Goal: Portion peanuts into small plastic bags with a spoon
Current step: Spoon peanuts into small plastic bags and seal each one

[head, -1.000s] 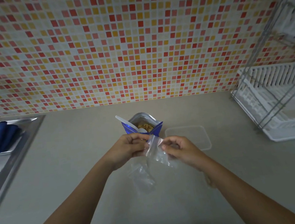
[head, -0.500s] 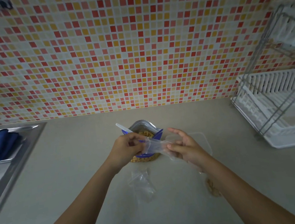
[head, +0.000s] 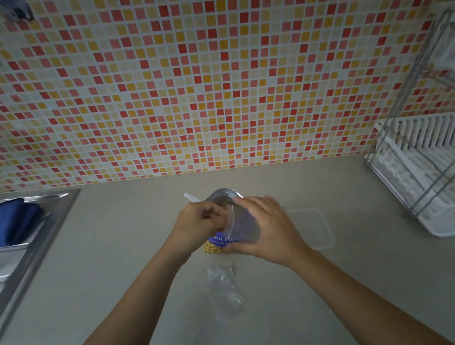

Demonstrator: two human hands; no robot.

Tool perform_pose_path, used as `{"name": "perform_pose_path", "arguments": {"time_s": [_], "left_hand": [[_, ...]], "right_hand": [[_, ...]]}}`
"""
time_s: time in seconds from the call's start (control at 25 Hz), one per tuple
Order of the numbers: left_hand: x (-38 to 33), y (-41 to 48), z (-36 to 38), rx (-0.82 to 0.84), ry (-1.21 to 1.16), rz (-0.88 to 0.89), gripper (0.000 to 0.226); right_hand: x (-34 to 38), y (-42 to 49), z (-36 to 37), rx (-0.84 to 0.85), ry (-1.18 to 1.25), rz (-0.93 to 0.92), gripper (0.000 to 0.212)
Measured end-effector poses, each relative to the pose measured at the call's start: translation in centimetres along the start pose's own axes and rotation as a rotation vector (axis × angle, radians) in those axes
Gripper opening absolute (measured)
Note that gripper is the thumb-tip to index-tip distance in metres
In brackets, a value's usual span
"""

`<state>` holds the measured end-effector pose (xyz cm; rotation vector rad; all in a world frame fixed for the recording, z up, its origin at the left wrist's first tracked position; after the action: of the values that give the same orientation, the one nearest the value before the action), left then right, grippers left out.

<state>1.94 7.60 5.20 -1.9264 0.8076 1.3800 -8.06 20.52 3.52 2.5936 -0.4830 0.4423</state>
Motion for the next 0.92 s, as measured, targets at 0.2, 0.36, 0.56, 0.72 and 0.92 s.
{"name": "perform_pose_path", "arguments": {"time_s": [0.2,0.36,0.56,0.72,0.92], "left_hand": [[0.4,0.0,-0.4,0.014,-0.026,-0.016,0.011],[0.5,0.2,-0.3,0.022,-0.028,0.003,0.009],[0.3,0.5,-0.4,0.112,-0.084,-0.024,0.009],[0.5,2.3,-3.5,-0.431,0.119,0.123,0.028],[3.2,5.9,-3.9,-0.372,0.229,-0.077,0.040]], "right_hand": [[-0.4,0.2,1.0,-0.002,0.244,0.071,0.074],[-0.1,0.3,1.1,-0.028,0.271,0.063,0.069],[-0.4,0.3,1.4,-0.116,0.462,0.137,0.044],[-1.9,-0.1,1.9,-0.141,0.582,0.270,0.048],[-3.6,-0.3,4.1,-0.121,0.663,0.417,0.052]]}}
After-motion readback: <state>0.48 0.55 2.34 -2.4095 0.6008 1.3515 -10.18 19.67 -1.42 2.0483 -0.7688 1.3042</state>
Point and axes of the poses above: each hand's wrist, its own y-axis towards the middle knuckle, its own z-axis out of the palm, x = y × z, the point moved 3 cm from there along y, towards the middle knuckle, and after that the axes turned 9 degrees about -y, right-handed, at the moved point
